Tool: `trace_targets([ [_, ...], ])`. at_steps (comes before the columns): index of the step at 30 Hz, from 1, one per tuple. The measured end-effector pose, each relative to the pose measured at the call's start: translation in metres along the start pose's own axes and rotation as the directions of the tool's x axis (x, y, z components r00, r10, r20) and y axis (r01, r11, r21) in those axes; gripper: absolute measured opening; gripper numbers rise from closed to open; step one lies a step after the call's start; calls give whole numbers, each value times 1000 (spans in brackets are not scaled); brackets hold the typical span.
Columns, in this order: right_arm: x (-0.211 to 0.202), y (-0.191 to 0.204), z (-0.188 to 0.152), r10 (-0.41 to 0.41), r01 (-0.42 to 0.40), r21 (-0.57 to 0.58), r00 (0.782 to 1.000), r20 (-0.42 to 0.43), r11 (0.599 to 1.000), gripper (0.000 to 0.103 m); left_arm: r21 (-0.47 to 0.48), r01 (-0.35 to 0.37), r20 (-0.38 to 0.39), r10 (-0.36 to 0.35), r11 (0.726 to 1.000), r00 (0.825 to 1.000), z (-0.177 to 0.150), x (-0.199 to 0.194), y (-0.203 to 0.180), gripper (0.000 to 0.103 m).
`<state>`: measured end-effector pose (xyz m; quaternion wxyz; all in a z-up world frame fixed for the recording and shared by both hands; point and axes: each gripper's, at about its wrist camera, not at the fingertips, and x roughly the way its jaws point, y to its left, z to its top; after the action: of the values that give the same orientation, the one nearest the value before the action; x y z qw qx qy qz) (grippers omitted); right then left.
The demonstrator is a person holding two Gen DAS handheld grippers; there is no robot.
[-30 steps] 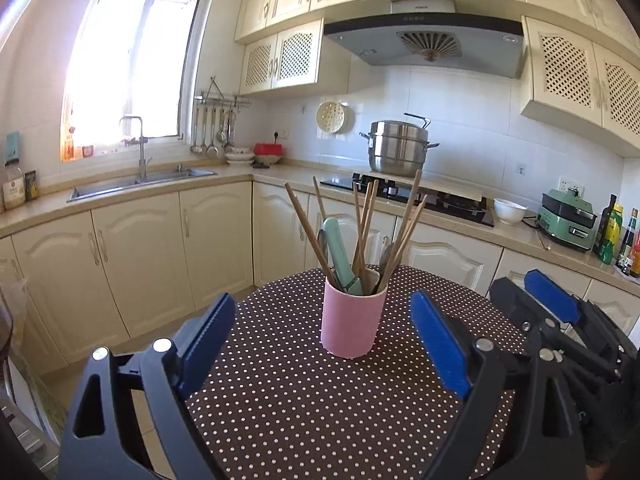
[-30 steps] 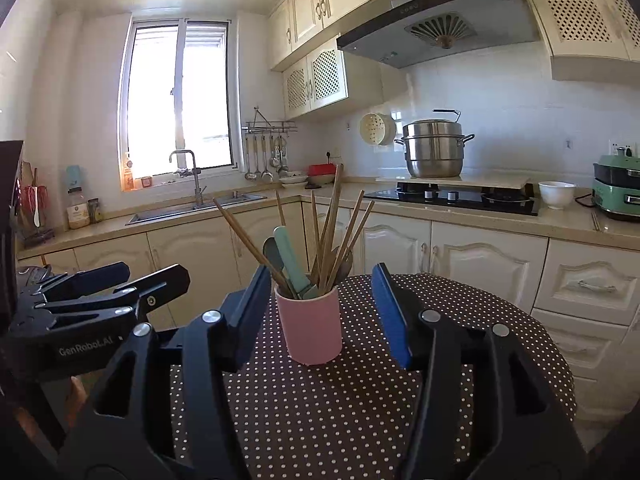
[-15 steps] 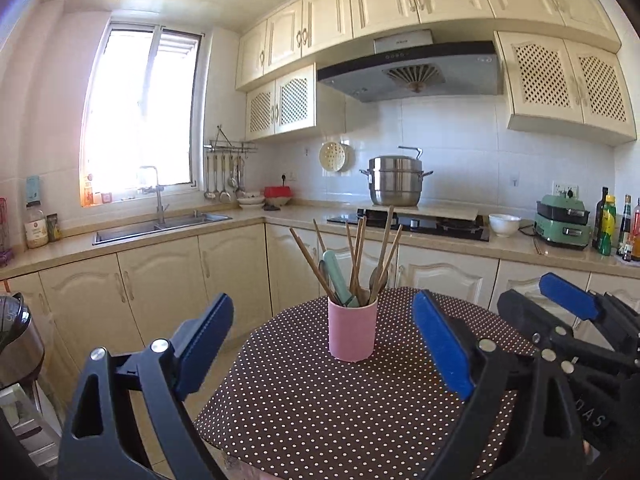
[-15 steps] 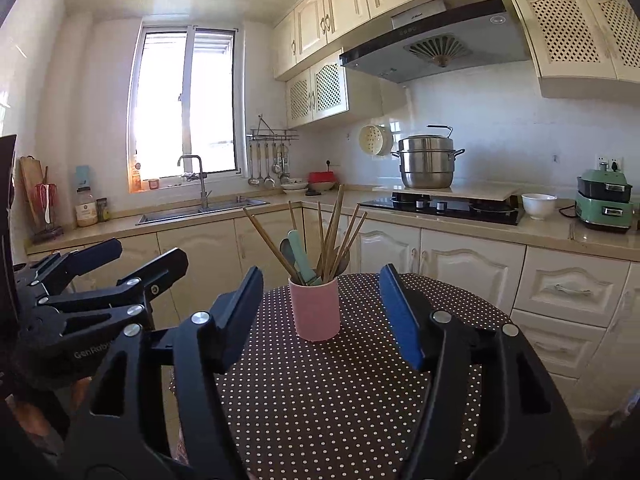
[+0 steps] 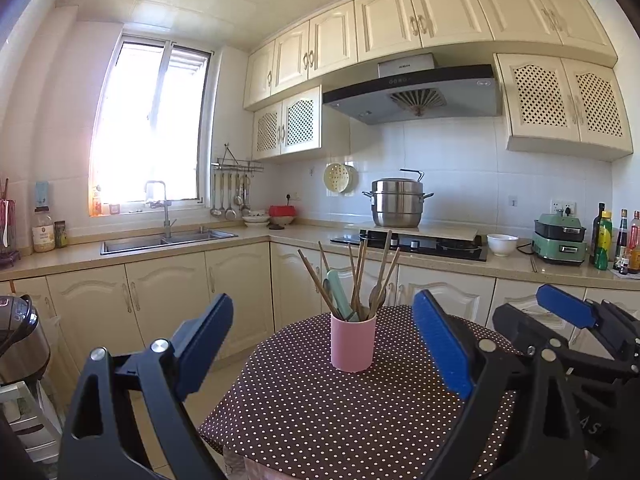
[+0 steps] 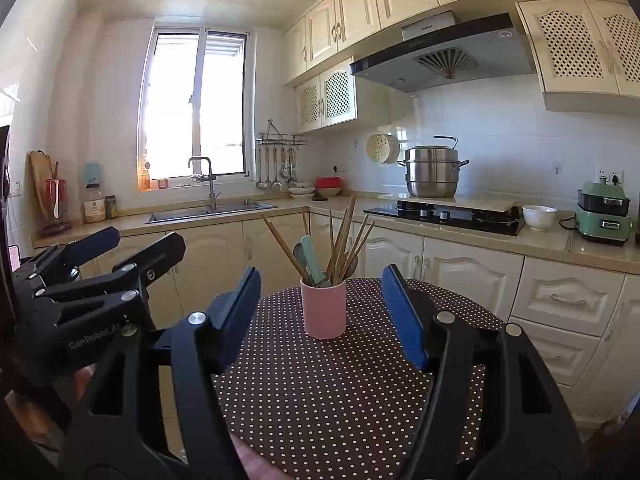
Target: Organize utensils
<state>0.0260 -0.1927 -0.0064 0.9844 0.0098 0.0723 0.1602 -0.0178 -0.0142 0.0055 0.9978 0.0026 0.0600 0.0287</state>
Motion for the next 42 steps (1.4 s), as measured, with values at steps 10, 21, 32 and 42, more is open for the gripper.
trace_targets([
  [10, -8, 1, 3, -3, 3, -3, 1000, -2, 1000, 65, 6, 11, 11, -11, 1000, 1000, 1, -7, -4, 90],
  [21, -12, 1, 3, -7, 7, -2, 1000, -1, 1000, 66, 12, 16, 19, -16, 1000, 1000, 1, -9, -9, 90],
  [32, -14, -1, 2, -2, 2, 1, 1000, -6, 1000, 67, 11, 17, 15, -17, 1000, 1000, 1, -8, -13, 90],
  [42, -13, -2, 1, 0, 0, 3, 1000, -11, 1000, 67, 11, 18, 10, -18, 1000, 1000, 1, -6, -13, 90],
])
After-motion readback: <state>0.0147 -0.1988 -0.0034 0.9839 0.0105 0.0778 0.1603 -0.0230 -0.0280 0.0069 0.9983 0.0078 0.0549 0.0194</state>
